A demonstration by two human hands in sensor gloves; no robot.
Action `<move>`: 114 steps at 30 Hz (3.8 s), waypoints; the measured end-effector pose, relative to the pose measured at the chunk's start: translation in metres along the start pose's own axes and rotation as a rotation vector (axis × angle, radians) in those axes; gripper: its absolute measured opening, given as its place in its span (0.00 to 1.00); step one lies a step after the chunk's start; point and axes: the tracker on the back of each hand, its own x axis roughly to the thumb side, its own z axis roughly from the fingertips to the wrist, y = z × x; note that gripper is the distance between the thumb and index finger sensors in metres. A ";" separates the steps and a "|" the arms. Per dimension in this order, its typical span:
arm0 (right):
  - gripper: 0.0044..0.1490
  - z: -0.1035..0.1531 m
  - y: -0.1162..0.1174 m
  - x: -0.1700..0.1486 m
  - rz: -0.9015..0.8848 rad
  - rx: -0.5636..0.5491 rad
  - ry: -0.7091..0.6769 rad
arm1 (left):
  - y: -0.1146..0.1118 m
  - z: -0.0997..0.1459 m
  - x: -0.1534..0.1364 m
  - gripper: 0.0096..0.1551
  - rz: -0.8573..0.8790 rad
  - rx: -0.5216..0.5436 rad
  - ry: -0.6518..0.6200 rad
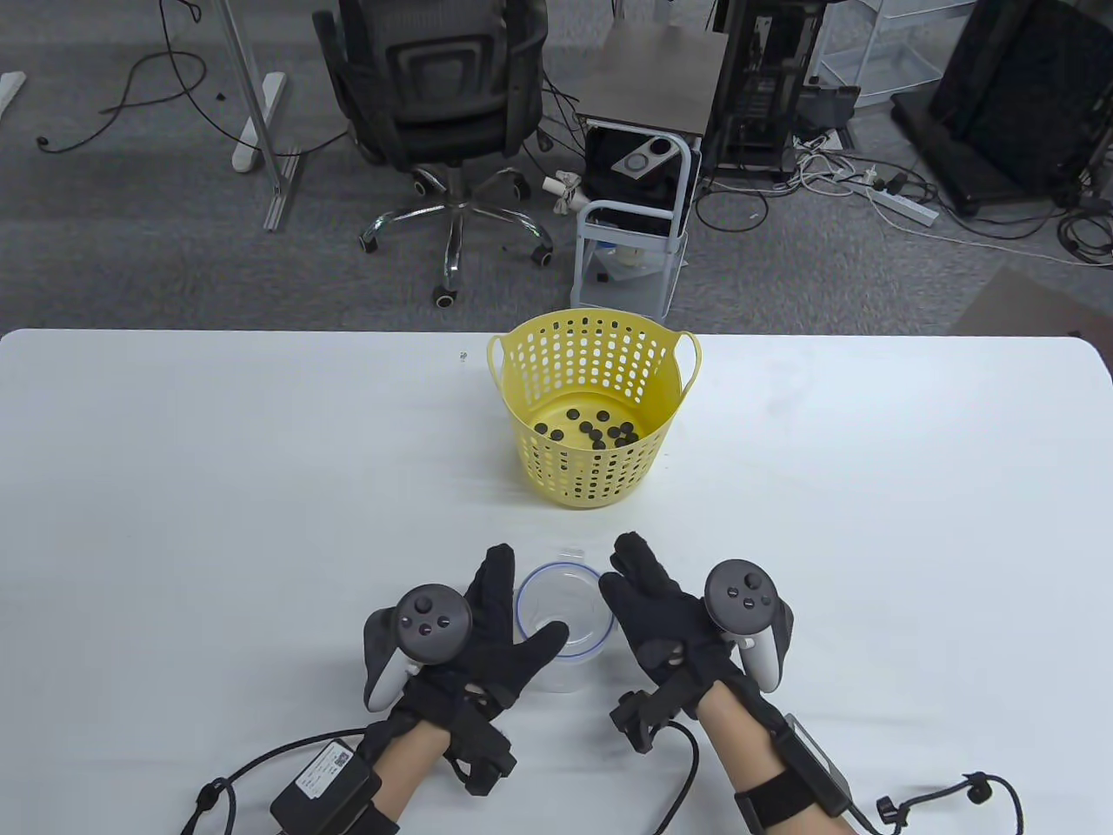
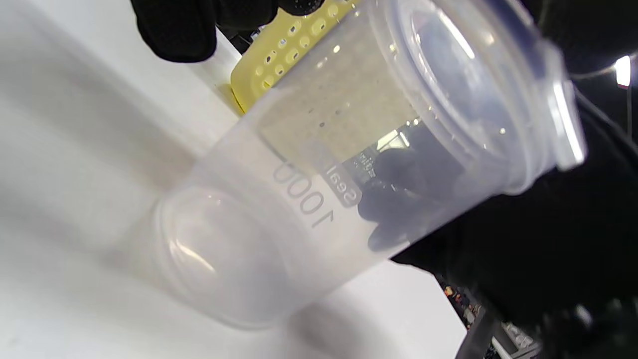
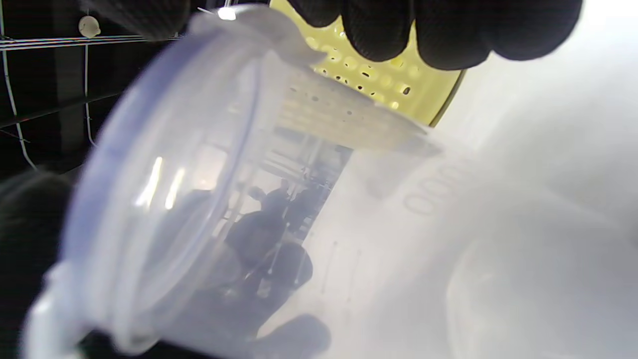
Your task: Pour Go stones into a laundry basket
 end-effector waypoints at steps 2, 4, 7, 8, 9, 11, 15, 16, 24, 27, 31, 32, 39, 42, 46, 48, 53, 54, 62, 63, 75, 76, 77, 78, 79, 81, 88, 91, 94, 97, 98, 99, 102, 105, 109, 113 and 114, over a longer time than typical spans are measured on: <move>0.51 -0.003 0.001 -0.001 0.009 -0.006 0.004 | -0.002 0.000 0.002 0.70 -0.016 -0.003 -0.003; 0.50 -0.006 0.001 -0.002 0.025 -0.016 0.020 | -0.002 -0.001 0.002 0.68 -0.004 -0.013 0.003; 0.51 -0.004 -0.003 -0.003 0.034 0.009 0.017 | -0.001 -0.001 -0.001 0.65 0.019 -0.018 0.010; 0.51 -0.002 -0.004 -0.004 0.031 0.011 0.015 | 0.000 -0.002 -0.002 0.64 0.028 -0.016 0.015; 0.50 -0.001 -0.005 -0.004 0.025 0.018 0.010 | 0.001 -0.002 -0.003 0.64 0.038 -0.015 0.019; 0.51 0.002 -0.007 -0.004 0.015 0.031 0.000 | 0.005 -0.003 -0.005 0.63 0.051 -0.004 0.027; 0.55 0.007 -0.012 -0.003 0.007 0.092 -0.027 | 0.011 -0.003 -0.010 0.62 0.065 0.035 0.044; 0.56 0.007 -0.012 -0.002 0.008 0.104 -0.034 | 0.012 -0.003 -0.011 0.61 0.070 0.046 0.048; 0.67 0.011 -0.011 0.006 0.111 0.153 -0.099 | 0.018 -0.004 -0.013 0.56 0.058 0.174 0.064; 0.68 0.013 -0.006 0.007 0.148 0.154 -0.118 | 0.021 -0.005 -0.014 0.50 0.031 0.238 0.063; 0.69 0.015 0.002 0.010 0.171 0.182 -0.124 | 0.023 -0.009 -0.018 0.43 0.045 0.248 0.070; 0.69 0.016 0.003 0.009 0.177 0.181 -0.125 | 0.023 -0.009 -0.019 0.42 0.047 0.255 0.069; 0.64 0.016 -0.002 0.006 0.118 0.115 -0.151 | 0.020 -0.002 -0.020 0.49 0.147 0.190 0.039; 0.60 0.015 0.000 0.000 0.150 0.102 -0.126 | 0.013 -0.002 -0.023 0.52 0.124 0.115 0.050; 0.58 0.013 0.006 -0.006 0.143 0.145 -0.108 | 0.003 -0.006 -0.027 0.52 0.135 0.026 0.059; 0.57 0.012 0.008 -0.009 0.123 0.165 -0.101 | 0.000 -0.009 -0.029 0.53 0.152 -0.009 0.057; 0.57 0.009 0.014 -0.017 0.051 0.227 -0.086 | -0.007 -0.012 -0.031 0.54 0.150 -0.055 0.036; 0.57 0.009 0.015 -0.019 0.035 0.236 -0.084 | -0.008 -0.013 -0.031 0.54 0.150 -0.058 0.031; 0.60 0.006 0.026 -0.026 -0.029 0.333 -0.012 | -0.018 -0.019 -0.029 0.58 0.228 -0.207 0.054; 0.60 0.007 0.026 -0.026 -0.026 0.324 -0.016 | -0.018 -0.018 -0.029 0.58 0.216 -0.171 0.055; 0.58 0.010 0.002 -0.007 0.148 0.100 -0.137 | 0.018 -0.015 -0.029 0.57 0.012 0.095 -0.040; 0.58 0.010 -0.002 -0.005 0.155 0.077 -0.153 | 0.023 -0.012 -0.028 0.57 -0.002 0.119 -0.047; 0.57 0.012 -0.008 -0.001 0.168 0.044 -0.170 | 0.029 -0.010 -0.027 0.56 -0.027 0.148 -0.054; 0.57 0.013 -0.015 0.002 0.187 0.001 -0.192 | 0.035 -0.006 -0.024 0.55 -0.069 0.189 -0.063; 0.57 0.014 -0.019 0.005 0.200 -0.030 -0.207 | 0.040 -0.003 -0.023 0.55 -0.108 0.220 -0.072; 0.56 0.016 -0.029 0.010 0.245 -0.098 -0.243 | 0.050 0.003 -0.019 0.54 -0.242 0.303 -0.090; 0.53 0.020 -0.048 0.016 0.529 -0.248 -0.302 | 0.071 0.017 -0.013 0.50 -0.548 0.438 -0.100; 0.53 0.020 -0.049 0.013 0.646 -0.279 -0.291 | 0.074 0.017 -0.014 0.50 -0.659 0.454 -0.087; 0.53 0.018 -0.048 0.007 0.743 -0.274 -0.259 | 0.073 0.014 -0.019 0.50 -0.754 0.417 -0.029; 0.53 0.014 -0.046 -0.001 0.813 -0.256 -0.205 | 0.072 0.009 -0.030 0.51 -0.792 0.395 0.031; 0.53 0.012 -0.045 -0.004 0.828 -0.250 -0.187 | 0.071 0.006 -0.034 0.51 -0.804 0.378 0.051; 0.54 0.010 -0.044 -0.007 0.838 -0.238 -0.167 | 0.071 0.004 -0.038 0.51 -0.813 0.363 0.070; 0.54 0.006 -0.043 -0.015 0.874 -0.205 -0.115 | 0.071 -0.001 -0.047 0.52 -0.816 0.330 0.118; 0.54 0.002 -0.041 -0.021 0.895 -0.186 -0.087 | 0.071 -0.005 -0.055 0.52 -0.812 0.304 0.151; 0.54 -0.002 -0.040 -0.026 0.891 -0.167 -0.063 | 0.072 -0.007 -0.059 0.52 -0.797 0.293 0.166; 0.54 -0.005 -0.039 -0.030 0.888 -0.146 -0.045 | 0.071 -0.011 -0.063 0.52 -0.792 0.283 0.174; 0.54 -0.005 -0.039 -0.031 0.888 -0.143 -0.042 | 0.070 -0.012 -0.063 0.52 -0.793 0.280 0.177</move>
